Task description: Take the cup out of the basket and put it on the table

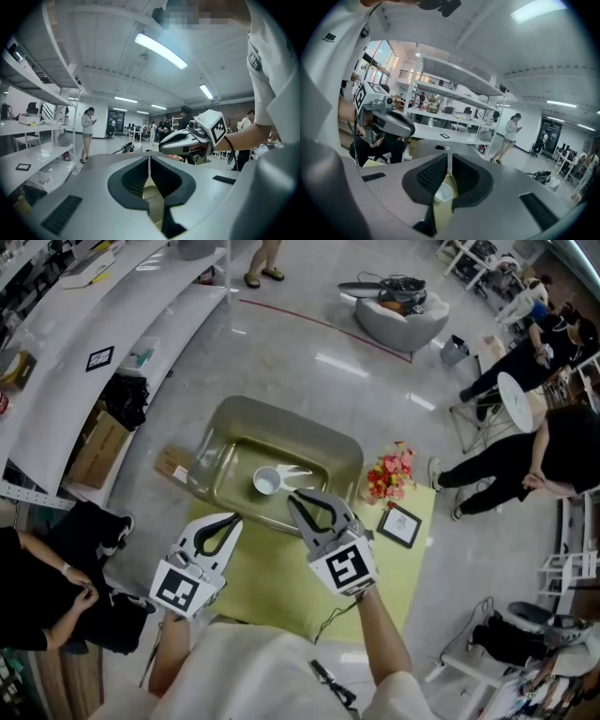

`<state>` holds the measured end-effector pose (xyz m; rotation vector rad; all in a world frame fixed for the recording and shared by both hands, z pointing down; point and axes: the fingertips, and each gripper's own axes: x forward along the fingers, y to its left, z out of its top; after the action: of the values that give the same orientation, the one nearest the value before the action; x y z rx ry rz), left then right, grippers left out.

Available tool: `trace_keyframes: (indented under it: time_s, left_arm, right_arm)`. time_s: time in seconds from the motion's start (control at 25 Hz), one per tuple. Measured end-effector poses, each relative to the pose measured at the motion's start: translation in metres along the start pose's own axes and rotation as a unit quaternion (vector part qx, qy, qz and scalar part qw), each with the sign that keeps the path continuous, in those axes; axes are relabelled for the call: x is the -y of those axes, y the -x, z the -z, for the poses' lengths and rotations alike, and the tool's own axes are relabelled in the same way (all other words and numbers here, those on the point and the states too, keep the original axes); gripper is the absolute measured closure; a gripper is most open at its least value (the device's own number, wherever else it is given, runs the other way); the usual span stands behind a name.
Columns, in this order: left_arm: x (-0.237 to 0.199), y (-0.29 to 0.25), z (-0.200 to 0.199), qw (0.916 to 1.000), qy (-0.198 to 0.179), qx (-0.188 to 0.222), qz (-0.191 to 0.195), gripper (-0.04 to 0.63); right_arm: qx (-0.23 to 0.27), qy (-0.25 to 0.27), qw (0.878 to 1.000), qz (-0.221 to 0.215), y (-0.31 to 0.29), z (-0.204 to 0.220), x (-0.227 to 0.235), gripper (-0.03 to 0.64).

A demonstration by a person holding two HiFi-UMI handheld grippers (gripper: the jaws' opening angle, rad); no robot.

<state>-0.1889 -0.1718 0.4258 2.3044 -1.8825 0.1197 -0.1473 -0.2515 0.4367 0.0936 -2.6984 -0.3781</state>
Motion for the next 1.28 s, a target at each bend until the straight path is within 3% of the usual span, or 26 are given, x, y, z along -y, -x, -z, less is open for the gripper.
trace_keyframes:
  time_s: [0.28, 0.48, 0.84, 1.28]
  left_arm:
    - [-0.015, -0.011, 0.004, 0.9997, -0.011, -0.018, -0.008, 0.572]
    - [-0.023, -0.017, 0.006, 0.9997, -0.012, -0.022, -0.008, 0.572]
    - [-0.034, -0.028, 0.015, 0.9986, -0.024, -0.046, -0.008, 0.572]
    - [-0.044, -0.039, 0.024, 0.9977, -0.024, -0.063, -0.007, 0.572]
  right_arm:
    - [-0.046, 0.025, 0.997, -0.051, -0.041, 0.026, 0.009, 0.6]
    - [-0.083, 0.051, 0.991, -0.091, -0.073, 0.052, 0.004, 0.551]
    - [-0.165, 0.086, 0.966, -0.179, -0.119, 0.104, -0.014, 0.402]
    - [-0.231, 0.107, 0.937, -0.238, -0.155, 0.156, -0.031, 0.274]
